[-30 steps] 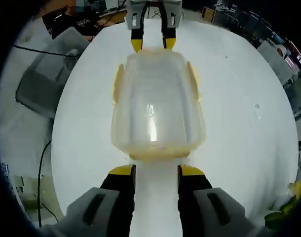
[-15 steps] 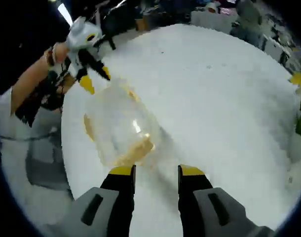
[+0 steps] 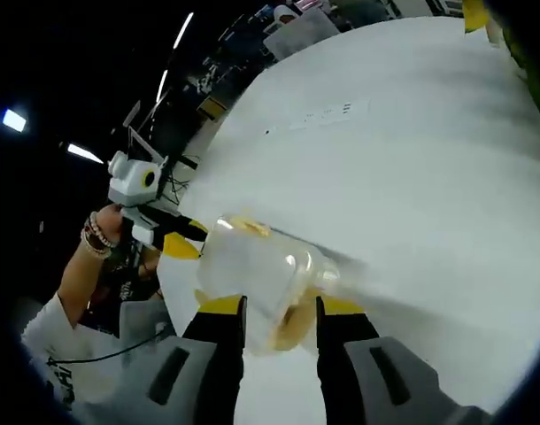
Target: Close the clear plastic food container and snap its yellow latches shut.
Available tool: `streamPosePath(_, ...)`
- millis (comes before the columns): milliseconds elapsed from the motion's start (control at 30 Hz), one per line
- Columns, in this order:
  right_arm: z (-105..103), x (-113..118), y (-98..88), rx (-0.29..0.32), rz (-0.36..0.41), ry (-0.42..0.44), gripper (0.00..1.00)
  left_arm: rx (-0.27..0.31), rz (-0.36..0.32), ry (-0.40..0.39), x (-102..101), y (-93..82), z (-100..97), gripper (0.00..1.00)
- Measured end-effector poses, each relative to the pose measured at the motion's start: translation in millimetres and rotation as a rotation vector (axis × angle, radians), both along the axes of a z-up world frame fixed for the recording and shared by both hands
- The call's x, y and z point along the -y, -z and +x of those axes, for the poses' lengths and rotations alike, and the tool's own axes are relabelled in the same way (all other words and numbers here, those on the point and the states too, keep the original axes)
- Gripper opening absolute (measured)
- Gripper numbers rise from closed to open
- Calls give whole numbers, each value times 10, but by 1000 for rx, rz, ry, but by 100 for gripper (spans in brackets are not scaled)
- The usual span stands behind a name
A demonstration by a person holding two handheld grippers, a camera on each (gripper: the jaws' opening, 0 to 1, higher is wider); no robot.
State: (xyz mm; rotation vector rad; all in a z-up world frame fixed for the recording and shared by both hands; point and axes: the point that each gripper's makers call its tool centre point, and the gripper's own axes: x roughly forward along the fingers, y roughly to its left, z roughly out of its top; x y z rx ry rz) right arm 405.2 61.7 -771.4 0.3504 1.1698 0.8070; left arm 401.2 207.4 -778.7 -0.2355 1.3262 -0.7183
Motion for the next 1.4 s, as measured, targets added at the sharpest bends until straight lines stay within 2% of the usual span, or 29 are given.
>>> streamPosePath(67, 69, 18, 35, -2, -11, -5, 29, -3, 5, -4, -3, 5, -9, 24)
streamPosePath(200, 57, 17, 88, -22, -23, -5, 29, -46, 15, -23, 34, 24, -66, 24)
streamPosePath(233, 40, 24, 123, -28, -49, -6, 29, -60, 24, -23, 44, 34, -88, 23)
streamPosePath(267, 24, 40, 156, -8, -81, -28, 29, -66, 30, -27, 54, 38, -101, 22)
streamPosePath(300, 49, 1, 141, -22, -54, -10, 29, -64, 37, -31, 50, 46, -102, 20)
streamPosePath(333, 78, 16, 163, -39, -64, 10, 29, -57, 59, -35, 29, 66, -102, 19)
streamPosePath(433, 158, 33, 172, -48, -55, 23, 29, -71, 48, -55, 29, 56, -70, 19)
streamPosePath(600, 27, -3, 163, -46, -41, 45, 28, -78, 52, -62, 23, 66, -9, 18)
streamPosePath(867, 15, -22, 158, -63, -40, 61, 26, -93, 38, -77, 14, 81, 80, 15)
streamPosePath(933, -18, -38, 160, -83, -34, 76, 26, -104, 22, -108, 49, 78, 111, 14)
streamPosePath(1000, -20, -50, 192, -89, -18, 85, 24, -77, 28, -84, 54, 64, 162, 14)
streamPosePath(1067, -42, -65, 180, -82, -25, 76, 25, -92, 24, -83, 71, 70, 162, 14)
streamPosePath(1400, -51, -43, 176, -79, -3, 85, 27, -58, 18, -54, -2, 52, 112, 16)
